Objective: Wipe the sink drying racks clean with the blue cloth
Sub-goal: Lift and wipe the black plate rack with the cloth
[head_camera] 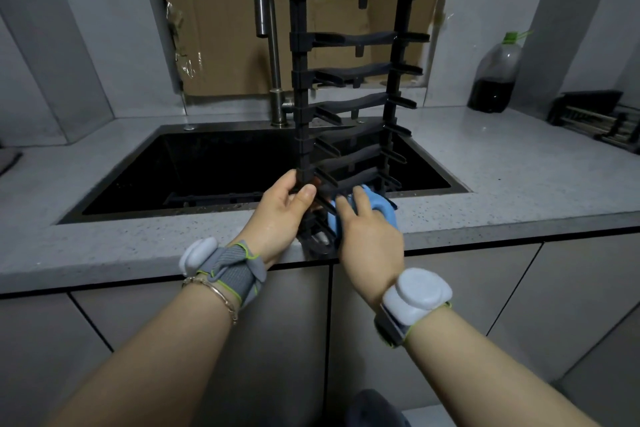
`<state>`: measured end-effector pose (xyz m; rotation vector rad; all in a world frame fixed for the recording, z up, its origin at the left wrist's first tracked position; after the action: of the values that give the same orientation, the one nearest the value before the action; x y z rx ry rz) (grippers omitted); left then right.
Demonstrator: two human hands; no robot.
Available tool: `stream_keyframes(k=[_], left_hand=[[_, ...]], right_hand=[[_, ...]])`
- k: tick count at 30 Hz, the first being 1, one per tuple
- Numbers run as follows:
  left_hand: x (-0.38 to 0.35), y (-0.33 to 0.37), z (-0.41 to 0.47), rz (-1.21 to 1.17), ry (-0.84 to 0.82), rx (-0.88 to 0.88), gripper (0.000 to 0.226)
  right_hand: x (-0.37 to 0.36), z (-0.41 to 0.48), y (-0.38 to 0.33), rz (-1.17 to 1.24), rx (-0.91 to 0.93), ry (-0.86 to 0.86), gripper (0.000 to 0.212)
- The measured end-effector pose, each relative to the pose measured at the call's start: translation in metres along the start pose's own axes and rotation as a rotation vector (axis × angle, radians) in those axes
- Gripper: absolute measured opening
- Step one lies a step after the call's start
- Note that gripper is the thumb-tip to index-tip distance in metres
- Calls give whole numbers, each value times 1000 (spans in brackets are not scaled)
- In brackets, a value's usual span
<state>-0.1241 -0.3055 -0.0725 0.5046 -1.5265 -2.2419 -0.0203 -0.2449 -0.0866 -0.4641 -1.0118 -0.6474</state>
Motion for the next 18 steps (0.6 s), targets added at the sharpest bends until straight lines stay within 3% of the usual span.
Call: stream_keyframes(k=[8,10,12,15,18], left_hand=[[2,-6,1,29,41,-36,24],[3,-7,1,21,33,-33,24],[3,-6,1,13,37,-34,24],[5,-5,2,-2,58,-32,24],[4,-1,1,45,65,-38,25]], right_hand=[[-1,-8,-12,955,43,-219,63],[1,-10,-14,1070,49,-266,64],[6,-7,-8,925,125,-226,66],[13,-5,-7,449,340,-205,65],[15,-2,4,134,338,-272,65]])
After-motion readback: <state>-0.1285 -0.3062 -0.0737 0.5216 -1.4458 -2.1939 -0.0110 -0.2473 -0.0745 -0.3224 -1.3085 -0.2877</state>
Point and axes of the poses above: each hand's wrist, its own z-axis towards the middle knuckle, its own x-axis out of the back of the hand, y = z × x, the point moved 4 cm from there along z, towards the middle knuckle, and after that the axes turned 3 degrees about -z, right-handed, at the moved point
